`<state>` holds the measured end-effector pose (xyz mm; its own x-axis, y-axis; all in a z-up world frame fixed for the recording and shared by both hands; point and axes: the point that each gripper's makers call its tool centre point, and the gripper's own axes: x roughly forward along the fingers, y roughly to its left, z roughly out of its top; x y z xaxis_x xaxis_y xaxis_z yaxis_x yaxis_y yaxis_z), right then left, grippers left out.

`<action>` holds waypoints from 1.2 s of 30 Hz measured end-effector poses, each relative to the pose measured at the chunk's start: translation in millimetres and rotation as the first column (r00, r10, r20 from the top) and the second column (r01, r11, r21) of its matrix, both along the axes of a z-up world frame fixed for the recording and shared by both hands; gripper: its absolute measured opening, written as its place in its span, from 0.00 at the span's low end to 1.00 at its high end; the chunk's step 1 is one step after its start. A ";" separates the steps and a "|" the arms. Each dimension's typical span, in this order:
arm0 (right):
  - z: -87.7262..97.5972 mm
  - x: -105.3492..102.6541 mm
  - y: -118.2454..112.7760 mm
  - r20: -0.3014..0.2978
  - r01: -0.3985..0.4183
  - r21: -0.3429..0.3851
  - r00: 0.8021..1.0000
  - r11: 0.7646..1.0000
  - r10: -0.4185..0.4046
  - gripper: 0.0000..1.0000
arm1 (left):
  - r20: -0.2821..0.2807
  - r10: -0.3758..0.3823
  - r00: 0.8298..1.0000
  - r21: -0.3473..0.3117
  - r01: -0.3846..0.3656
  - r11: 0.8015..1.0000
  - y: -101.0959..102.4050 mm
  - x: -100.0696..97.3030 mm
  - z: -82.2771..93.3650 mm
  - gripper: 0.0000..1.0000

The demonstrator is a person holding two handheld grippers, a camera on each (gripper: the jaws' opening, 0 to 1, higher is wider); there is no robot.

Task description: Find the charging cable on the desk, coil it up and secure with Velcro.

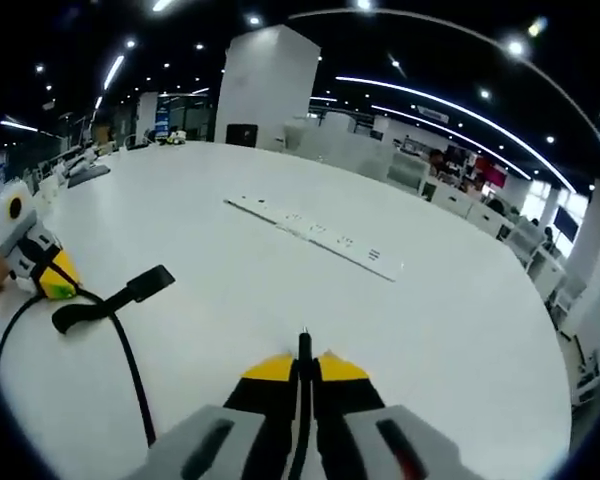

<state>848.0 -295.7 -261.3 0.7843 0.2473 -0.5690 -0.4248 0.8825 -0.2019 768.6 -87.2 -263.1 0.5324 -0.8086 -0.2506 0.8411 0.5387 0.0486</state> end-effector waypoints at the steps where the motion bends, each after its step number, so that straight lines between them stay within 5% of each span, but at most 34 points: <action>1: 3.6 -1.1 -0.7 0.007 0.004 -0.003 1.000 1.000 -0.004 0.08 | 0.000 0.000 1.000 0.000 0.000 1.000 0.9 0.0 0.2 0.02; 18: 98.5 -10.0 13.3 0.246 0.001 -0.012 0.969 1.000 0.002 0.08 | 0.004 -0.002 1.000 -0.006 0.002 1.000 6.9 2.3 2.2 0.02; 32: 85.7 -2.4 69.6 0.239 -0.111 -0.073 0.963 0.991 0.125 0.08 | 0.007 -0.007 1.000 -0.008 0.008 1.000 6.1 4.2 3.2 0.02; 36: 59.4 2.5 98.0 0.148 -0.188 -0.114 0.968 0.976 0.204 0.08 | 0.012 -0.010 1.000 -0.005 0.010 1.000 5.5 2.6 3.4 0.02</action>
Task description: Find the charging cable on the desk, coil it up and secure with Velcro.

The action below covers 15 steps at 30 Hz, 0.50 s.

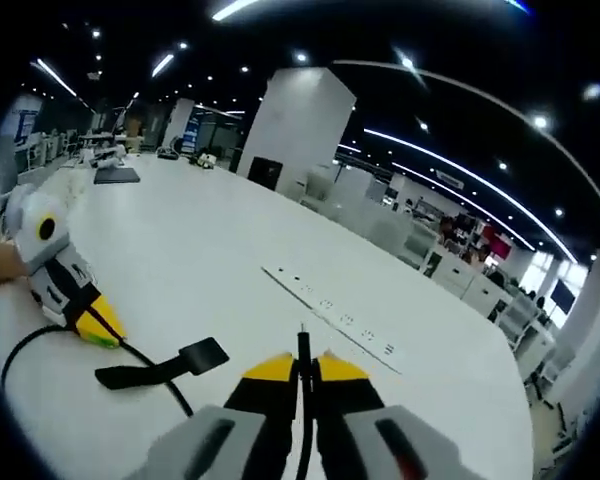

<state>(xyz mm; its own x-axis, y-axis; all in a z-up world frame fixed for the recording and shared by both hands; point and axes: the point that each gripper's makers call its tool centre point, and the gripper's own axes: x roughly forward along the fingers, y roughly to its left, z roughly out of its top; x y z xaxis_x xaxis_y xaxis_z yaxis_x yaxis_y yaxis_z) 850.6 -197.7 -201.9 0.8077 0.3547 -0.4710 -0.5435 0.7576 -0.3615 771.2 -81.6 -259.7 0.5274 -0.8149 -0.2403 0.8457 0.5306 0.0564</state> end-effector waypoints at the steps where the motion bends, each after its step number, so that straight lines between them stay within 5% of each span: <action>1: -4.0 1.3 4.2 -0.012 -0.004 -0.009 1.000 1.000 0.004 0.08 | 0.000 0.000 1.000 0.001 0.000 1.000 -0.1 -0.2 0.0 0.02; 15: -37.3 11.7 100.6 -0.087 -0.163 -0.081 0.984 0.983 0.156 0.08 | 0.007 -0.005 1.000 0.013 0.005 1.000 -2.5 -0.9 -0.1 0.02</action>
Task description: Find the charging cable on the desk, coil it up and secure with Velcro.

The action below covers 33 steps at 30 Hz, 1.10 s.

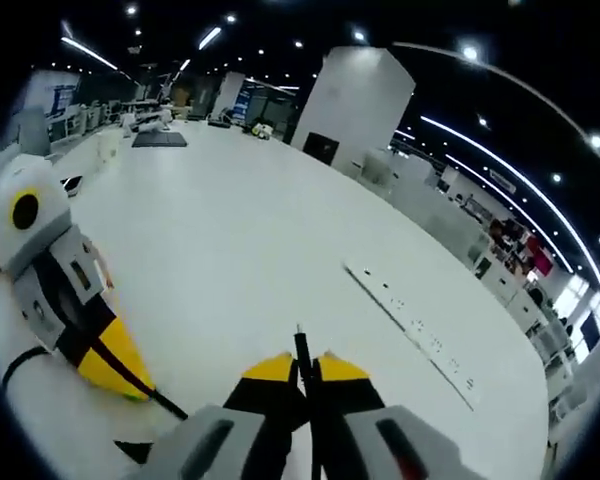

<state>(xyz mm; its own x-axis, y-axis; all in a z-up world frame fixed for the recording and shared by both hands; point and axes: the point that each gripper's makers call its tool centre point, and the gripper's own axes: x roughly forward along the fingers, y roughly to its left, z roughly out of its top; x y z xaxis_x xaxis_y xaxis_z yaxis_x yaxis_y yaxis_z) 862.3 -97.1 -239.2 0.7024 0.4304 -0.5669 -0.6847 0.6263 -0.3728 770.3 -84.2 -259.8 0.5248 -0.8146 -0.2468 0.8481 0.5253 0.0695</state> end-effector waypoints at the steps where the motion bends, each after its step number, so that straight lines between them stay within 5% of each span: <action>1: -1.0 -0.9 6.8 -0.003 -0.015 -0.003 1.000 1.000 0.015 0.08 | 0.001 -0.001 1.000 0.001 0.001 1.000 -0.2 0.1 0.0 0.02; 21: -8.9 -37.8 104.5 -0.065 -0.188 0.025 0.980 0.982 0.189 0.09 | -0.007 -0.002 1.000 -0.003 0.002 1.000 -1.7 -0.2 -0.5 0.02; 33: -25.6 -32.0 109.8 -0.112 -0.159 0.027 0.981 0.987 0.161 0.10 | -0.005 -0.004 1.000 -0.004 0.004 1.000 -1.3 0.1 -0.8 0.02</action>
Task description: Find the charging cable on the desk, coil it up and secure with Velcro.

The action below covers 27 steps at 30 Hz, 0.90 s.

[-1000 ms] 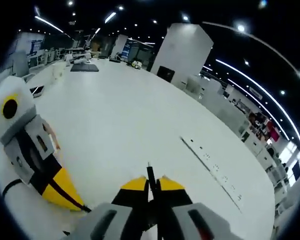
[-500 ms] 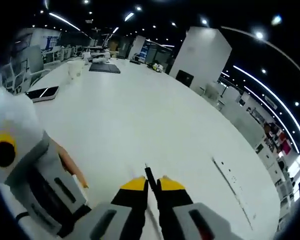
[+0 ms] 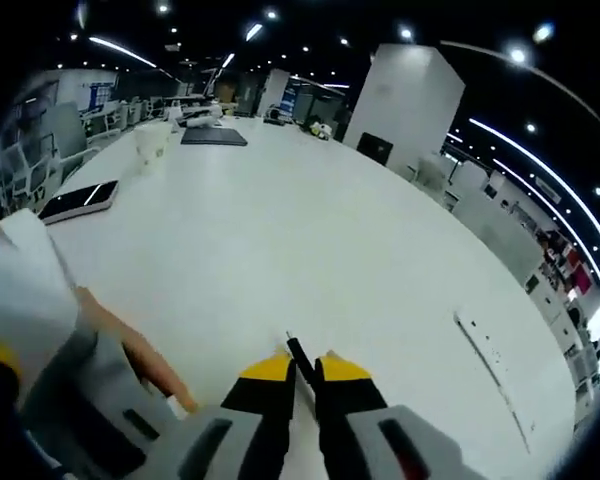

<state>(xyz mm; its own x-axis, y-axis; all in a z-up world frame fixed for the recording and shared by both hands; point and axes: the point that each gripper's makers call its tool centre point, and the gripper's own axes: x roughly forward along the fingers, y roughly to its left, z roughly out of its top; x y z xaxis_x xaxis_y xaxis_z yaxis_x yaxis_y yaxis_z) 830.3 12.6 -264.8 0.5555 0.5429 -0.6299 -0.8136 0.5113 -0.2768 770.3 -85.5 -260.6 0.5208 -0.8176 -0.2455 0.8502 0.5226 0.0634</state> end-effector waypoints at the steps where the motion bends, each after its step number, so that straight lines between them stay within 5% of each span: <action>1: -0.7 0.7 -1.2 -0.002 0.003 0.000 1.000 1.000 -0.003 0.10 | -0.001 0.000 1.000 -0.001 0.000 1.000 0.1 0.0 0.1 0.02; 9: -2.1 -1.7 -7.9 -0.028 0.004 -0.002 1.000 1.000 -0.004 0.16 | -0.001 0.000 1.000 -0.005 0.000 1.000 0.2 0.7 0.4 0.02; 14: 27.5 2.5 -14.6 0.010 0.033 0.076 0.999 0.997 -0.034 0.20 | -0.001 -0.001 1.000 -0.009 0.001 1.000 0.2 0.5 0.4 0.02; 21: 90.0 0.5 -66.3 0.132 0.083 0.164 0.986 0.983 -0.106 0.21 | 0.000 0.000 1.000 -0.014 0.000 1.000 0.2 0.0 0.5 0.02; 27: 103.9 -12.5 -129.2 0.163 0.147 0.167 0.971 0.975 -0.174 0.24 | -0.001 0.001 1.000 -0.018 -0.001 1.000 0.6 -0.2 0.6 0.02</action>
